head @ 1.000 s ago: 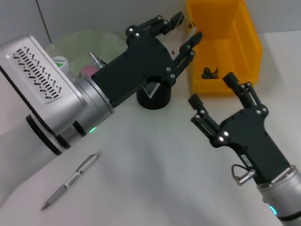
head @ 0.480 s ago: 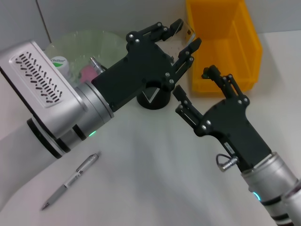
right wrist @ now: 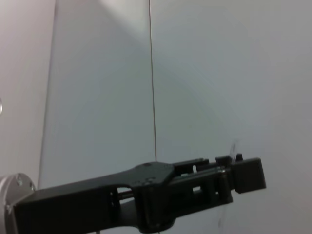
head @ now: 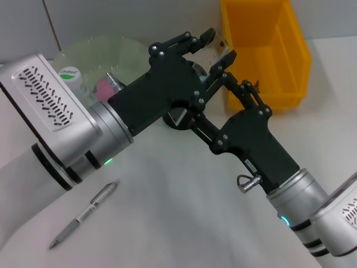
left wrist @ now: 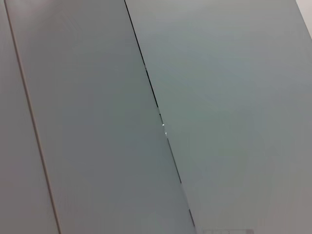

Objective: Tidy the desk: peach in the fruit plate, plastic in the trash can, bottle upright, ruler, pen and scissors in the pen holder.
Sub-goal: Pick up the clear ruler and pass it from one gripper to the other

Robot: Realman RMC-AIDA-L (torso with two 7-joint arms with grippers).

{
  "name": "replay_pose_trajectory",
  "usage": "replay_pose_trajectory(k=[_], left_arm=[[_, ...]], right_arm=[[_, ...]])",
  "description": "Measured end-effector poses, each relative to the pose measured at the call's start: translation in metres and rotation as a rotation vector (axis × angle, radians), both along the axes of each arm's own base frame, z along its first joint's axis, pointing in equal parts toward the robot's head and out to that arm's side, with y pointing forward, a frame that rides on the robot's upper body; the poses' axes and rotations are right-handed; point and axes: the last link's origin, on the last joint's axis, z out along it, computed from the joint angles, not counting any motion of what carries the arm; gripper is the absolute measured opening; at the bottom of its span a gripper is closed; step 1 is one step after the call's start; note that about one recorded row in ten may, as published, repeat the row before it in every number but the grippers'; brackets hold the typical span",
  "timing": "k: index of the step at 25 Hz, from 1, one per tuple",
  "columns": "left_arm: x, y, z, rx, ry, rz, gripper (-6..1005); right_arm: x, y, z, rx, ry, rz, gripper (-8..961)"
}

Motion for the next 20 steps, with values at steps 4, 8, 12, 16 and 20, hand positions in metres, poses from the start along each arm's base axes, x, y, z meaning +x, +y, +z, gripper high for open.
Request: replay_pose_trajectory(k=[4, 8, 12, 16, 20], left_arm=[[0.000, 0.000, 0.000, 0.000, -0.001, 0.001, 470], [-0.001, 0.001, 0.000, 0.001, -0.001, 0.003, 474], [0.000, 0.003, 0.001, 0.001, -0.008, 0.004, 478], [0.000, 0.004, 0.000, -0.001, -0.005, 0.005, 482], [-0.001, 0.005, 0.000, -0.003, -0.006, 0.008, 487]], right_arm=[[0.000, 0.005, -0.002, -0.011, 0.001, -0.029, 668], [-0.002, 0.009, -0.004, -0.024, 0.006, -0.030, 665], [-0.005, 0.009, -0.005, -0.036, -0.001, -0.007, 662], [-0.008, 0.011, -0.006, -0.041, -0.004, -0.003, 476], [-0.008, 0.013, -0.005, -0.032, 0.003, -0.009, 408]])
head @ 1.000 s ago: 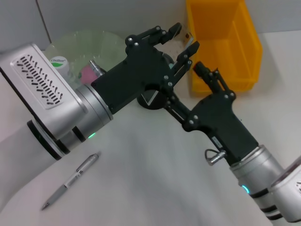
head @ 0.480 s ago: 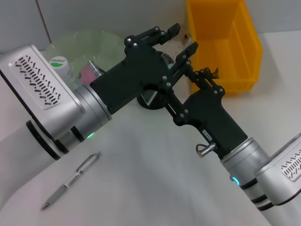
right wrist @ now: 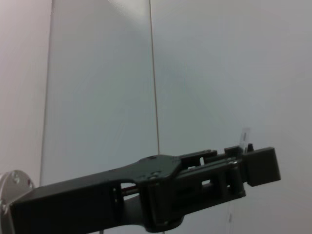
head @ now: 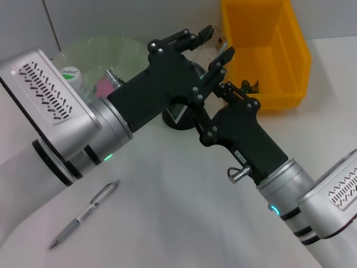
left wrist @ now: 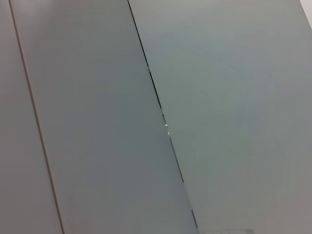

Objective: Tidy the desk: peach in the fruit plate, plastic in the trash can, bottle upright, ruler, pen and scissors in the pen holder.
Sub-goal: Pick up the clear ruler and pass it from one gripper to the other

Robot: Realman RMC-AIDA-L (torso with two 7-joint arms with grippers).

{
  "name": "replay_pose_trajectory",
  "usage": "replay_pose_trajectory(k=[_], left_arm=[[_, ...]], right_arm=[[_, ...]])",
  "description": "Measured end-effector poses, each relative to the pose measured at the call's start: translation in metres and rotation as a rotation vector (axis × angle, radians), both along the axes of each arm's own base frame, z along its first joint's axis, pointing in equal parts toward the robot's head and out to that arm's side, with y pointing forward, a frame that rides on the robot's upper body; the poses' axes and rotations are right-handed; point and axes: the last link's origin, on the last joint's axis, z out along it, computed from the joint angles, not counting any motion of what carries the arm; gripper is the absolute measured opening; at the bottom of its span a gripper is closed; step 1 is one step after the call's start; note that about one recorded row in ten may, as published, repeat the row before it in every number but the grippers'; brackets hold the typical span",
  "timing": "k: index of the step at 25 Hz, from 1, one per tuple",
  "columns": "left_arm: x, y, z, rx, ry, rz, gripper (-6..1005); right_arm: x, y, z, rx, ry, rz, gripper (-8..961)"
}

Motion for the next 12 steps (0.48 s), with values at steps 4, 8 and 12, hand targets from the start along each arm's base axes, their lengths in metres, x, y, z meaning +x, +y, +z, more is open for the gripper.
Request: replay_pose_trajectory(k=[4, 8, 12], left_arm=[[-0.0002, 0.0007, -0.0002, -0.001, -0.001, 0.002, 491], [0.0011, 0.0020, -0.0007, -0.003, 0.000, -0.002, 495], [0.0013, 0.0023, -0.0009, -0.004, 0.001, -0.003, 499]], right_arm=[[-0.0006, 0.0013, 0.0007, 0.005, 0.004, -0.002, 399], [-0.0010, 0.0032, -0.0001, 0.001, 0.000, -0.007, 314], [-0.0020, 0.0061, -0.0026, -0.013, -0.008, -0.014, 277]])
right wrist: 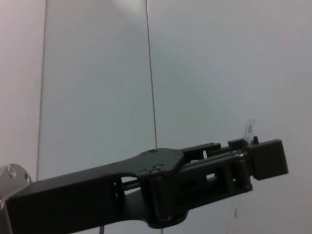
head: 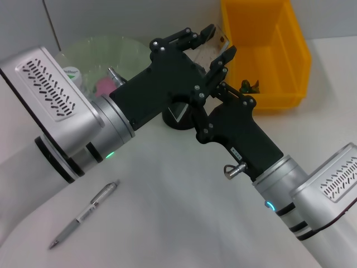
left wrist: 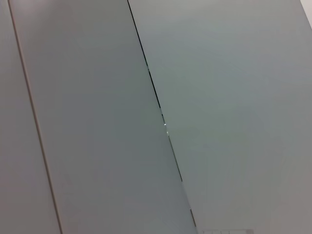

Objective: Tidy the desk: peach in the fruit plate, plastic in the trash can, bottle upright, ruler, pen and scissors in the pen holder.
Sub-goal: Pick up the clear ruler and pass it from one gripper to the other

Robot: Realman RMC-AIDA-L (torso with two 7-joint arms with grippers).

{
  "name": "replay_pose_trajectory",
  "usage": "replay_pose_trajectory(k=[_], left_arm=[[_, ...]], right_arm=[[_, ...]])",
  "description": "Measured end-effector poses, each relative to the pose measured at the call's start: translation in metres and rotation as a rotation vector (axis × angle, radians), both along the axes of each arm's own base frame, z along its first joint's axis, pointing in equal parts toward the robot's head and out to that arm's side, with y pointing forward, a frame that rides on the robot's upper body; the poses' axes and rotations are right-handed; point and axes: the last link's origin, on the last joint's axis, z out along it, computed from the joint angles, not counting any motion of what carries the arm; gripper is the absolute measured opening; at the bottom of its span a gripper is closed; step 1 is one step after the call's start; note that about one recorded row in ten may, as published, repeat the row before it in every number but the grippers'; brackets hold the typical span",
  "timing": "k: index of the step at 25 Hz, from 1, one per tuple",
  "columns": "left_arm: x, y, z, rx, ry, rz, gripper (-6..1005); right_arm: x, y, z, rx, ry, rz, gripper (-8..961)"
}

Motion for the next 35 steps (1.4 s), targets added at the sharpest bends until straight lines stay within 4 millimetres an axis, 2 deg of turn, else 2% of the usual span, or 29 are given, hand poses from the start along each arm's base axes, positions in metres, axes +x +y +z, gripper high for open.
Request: replay_pose_trajectory(k=[16, 21, 35], left_arm=[[-0.003, 0.000, -0.002, -0.007, 0.003, 0.001, 517], [-0.004, -0.002, -0.002, 0.003, 0.008, -0.016, 522], [-0.009, -0.006, 0.006, -0.008, -0.063, -0.029, 537]], right_arm=[[-0.010, 0.001, -0.003, -0.010, 0.039, -0.023, 148], [-0.011, -0.001, -0.004, -0.008, 0.032, -0.013, 64], [-0.005, 0.002, -0.002, 0.007, 0.027, -0.057, 18]])
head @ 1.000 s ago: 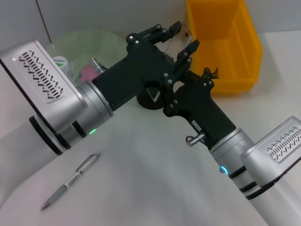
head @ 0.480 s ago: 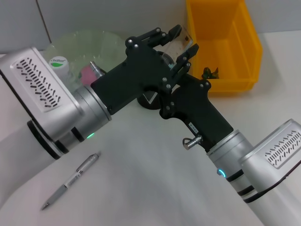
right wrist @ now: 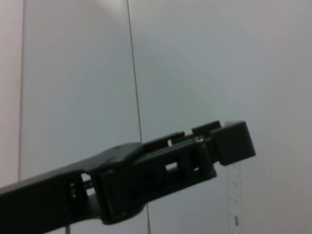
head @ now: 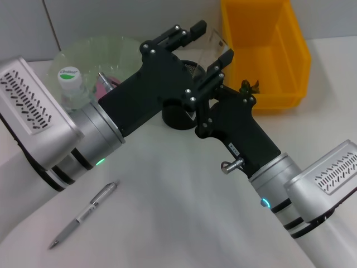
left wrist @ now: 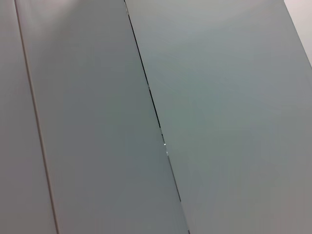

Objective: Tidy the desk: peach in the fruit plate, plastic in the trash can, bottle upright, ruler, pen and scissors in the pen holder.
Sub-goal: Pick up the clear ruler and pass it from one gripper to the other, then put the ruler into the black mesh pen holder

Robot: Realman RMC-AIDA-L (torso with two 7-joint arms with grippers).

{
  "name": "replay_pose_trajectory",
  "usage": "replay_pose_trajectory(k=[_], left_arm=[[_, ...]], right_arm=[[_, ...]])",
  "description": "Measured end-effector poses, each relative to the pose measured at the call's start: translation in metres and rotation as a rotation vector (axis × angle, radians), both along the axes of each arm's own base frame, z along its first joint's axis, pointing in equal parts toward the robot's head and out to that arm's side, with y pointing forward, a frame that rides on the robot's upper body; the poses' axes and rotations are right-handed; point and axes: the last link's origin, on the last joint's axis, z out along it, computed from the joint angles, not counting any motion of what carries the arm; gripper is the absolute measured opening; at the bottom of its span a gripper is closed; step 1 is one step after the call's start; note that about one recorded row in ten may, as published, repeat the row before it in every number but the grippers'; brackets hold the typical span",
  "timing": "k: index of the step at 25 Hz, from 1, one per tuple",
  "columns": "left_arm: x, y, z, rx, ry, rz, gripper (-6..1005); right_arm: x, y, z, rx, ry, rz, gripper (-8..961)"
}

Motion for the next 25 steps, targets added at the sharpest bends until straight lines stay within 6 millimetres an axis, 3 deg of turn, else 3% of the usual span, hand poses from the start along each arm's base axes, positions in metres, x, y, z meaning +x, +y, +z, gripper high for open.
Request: replay_pose_trajectory(k=[8, 11, 12, 14, 18, 19, 20, 25], left_arm=[[-0.004, -0.003, 0.007, -0.038, -0.051, 0.013, 631], [-0.018, -0.001, 0.025, -0.129, -0.111, 0.031, 671], [-0.032, -0.001, 0.037, -0.196, -0.129, 0.025, 684], [-0.039, -0.002, 0.041, -0.230, -0.125, 0.017, 686], [-0.077, -0.011, 0.053, -0.303, -0.130, 0.051, 691], [-0.077, -0.011, 0.053, -0.303, -0.130, 0.051, 705], [-0.095, -0.018, 0.057, -0.305, -0.167, 0.093, 719], [-0.106, -0.026, 0.061, -0.311, -0.196, 0.117, 786]], right_arm=[[0.007, 0.005, 0.008, 0.033, -0.003, -0.020, 14], [0.009, 0.013, 0.019, 0.082, -0.006, -0.001, 17], [0.009, 0.016, 0.021, 0.094, -0.013, 0.006, 18], [0.007, 0.026, 0.025, 0.116, -0.032, 0.021, 21], [-0.004, 0.048, 0.025, 0.114, -0.081, 0.050, 26], [-0.007, 0.054, 0.025, 0.113, -0.093, 0.054, 27], [-0.010, 0.059, 0.024, 0.111, -0.103, 0.055, 28], [-0.020, 0.079, 0.022, 0.090, -0.133, 0.042, 34]])
